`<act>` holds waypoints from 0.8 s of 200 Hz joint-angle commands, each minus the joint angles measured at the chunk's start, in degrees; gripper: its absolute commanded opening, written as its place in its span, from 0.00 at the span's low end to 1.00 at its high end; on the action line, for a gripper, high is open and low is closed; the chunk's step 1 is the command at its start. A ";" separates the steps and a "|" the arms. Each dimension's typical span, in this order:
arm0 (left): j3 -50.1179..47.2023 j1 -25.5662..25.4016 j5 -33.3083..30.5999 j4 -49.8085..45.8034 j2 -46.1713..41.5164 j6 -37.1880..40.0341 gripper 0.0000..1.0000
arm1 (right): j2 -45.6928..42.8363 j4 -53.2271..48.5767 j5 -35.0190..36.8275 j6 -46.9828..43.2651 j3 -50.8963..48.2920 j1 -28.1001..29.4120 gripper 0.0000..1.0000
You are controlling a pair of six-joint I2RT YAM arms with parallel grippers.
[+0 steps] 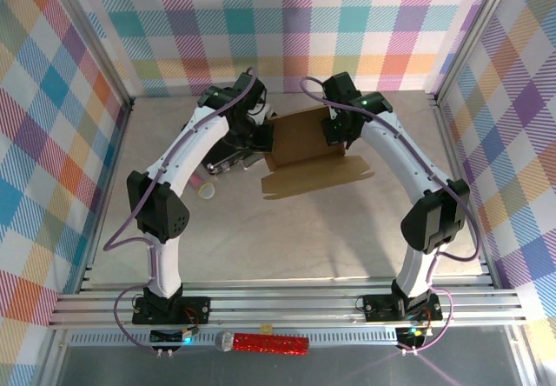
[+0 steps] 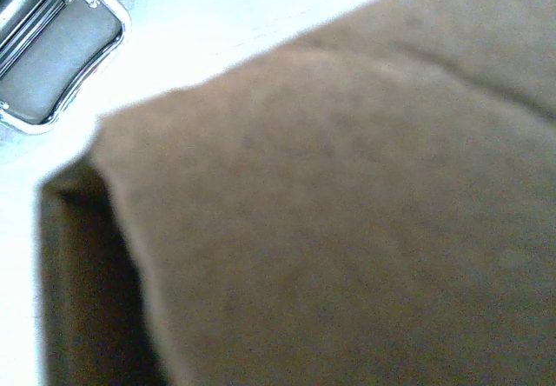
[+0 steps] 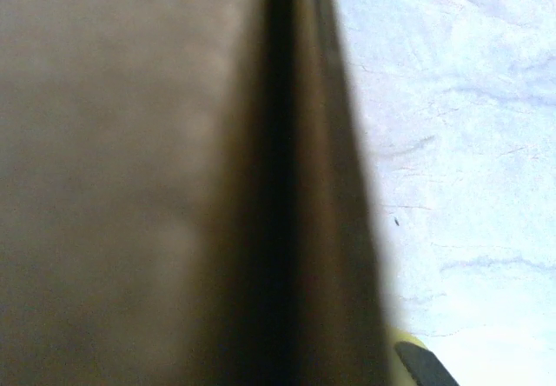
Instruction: Fold the paper box
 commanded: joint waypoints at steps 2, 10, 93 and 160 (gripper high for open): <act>1.25 -0.37 -1.09 -0.83 -0.75 -0.29 0.00 | -0.65 -2.54 7.17 2.62 2.29 0.41 0.00; 0.98 -0.32 -2.75 -1.24 -0.71 -0.66 0.00 | -0.78 -3.42 8.37 3.69 2.99 0.82 0.00; -1.92 -1.09 -22.50 -0.80 -1.30 -3.83 0.00 | 0.04 -11.71 10.63 12.95 7.49 4.50 0.00; -3.86 -2.16 -30.89 -0.84 -1.59 -2.26 0.00 | 4.72 -16.61 7.90 12.89 14.94 4.64 0.00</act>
